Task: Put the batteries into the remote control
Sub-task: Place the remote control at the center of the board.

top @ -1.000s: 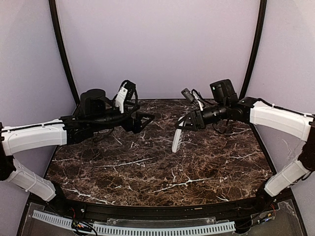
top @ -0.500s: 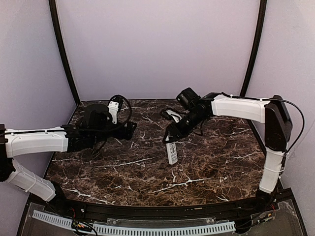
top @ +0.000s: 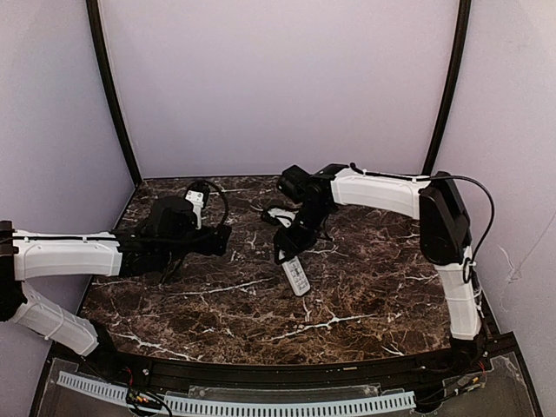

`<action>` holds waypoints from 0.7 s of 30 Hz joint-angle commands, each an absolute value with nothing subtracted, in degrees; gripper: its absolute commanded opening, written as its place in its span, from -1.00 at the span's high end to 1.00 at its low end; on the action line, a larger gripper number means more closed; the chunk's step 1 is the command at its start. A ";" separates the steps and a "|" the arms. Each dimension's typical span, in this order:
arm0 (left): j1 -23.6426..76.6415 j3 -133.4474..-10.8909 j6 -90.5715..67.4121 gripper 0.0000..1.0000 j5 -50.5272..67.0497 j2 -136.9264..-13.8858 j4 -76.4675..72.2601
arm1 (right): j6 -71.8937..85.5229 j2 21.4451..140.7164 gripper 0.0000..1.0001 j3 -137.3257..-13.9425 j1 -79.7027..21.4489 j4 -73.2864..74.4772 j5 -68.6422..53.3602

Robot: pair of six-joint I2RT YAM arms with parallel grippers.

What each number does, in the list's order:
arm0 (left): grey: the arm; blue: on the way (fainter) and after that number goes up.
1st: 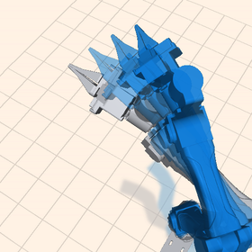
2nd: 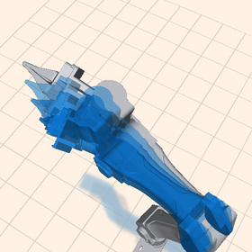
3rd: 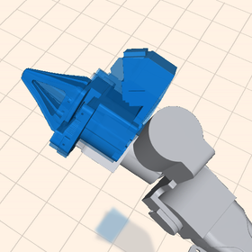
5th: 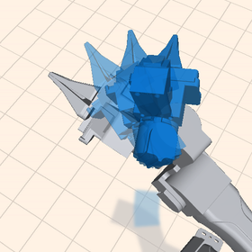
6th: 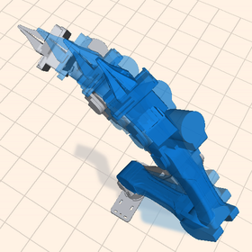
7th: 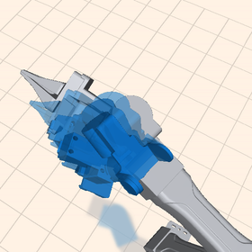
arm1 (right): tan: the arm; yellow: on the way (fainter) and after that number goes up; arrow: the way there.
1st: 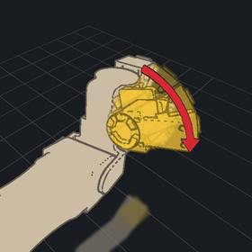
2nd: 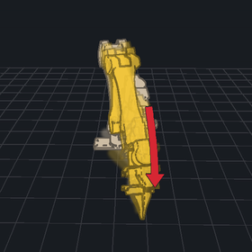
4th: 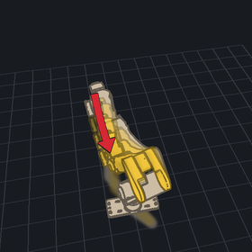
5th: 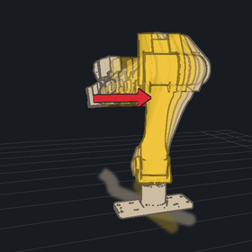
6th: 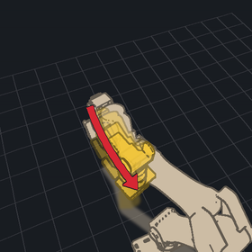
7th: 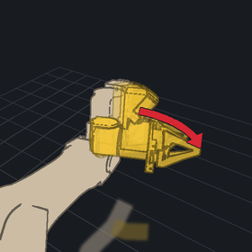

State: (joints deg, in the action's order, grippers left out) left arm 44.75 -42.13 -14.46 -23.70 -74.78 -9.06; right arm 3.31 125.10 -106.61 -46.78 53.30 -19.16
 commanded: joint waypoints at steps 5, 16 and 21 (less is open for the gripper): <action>43.30 -39.58 -16.17 -0.97 -24.94 -75.67 -11.61 | 5.44 133.77 0.30 -115.64 -47.86 58.33 -13.20; 41.03 -39.02 -18.78 -0.97 -24.39 -77.62 -11.86 | 7.38 140.72 0.19 -122.25 -47.62 58.81 -12.04; 40.46 -38.84 -18.84 -0.97 -22.96 -78.38 -13.15 | 8.80 142.59 0.13 -125.11 -47.21 58.73 -12.06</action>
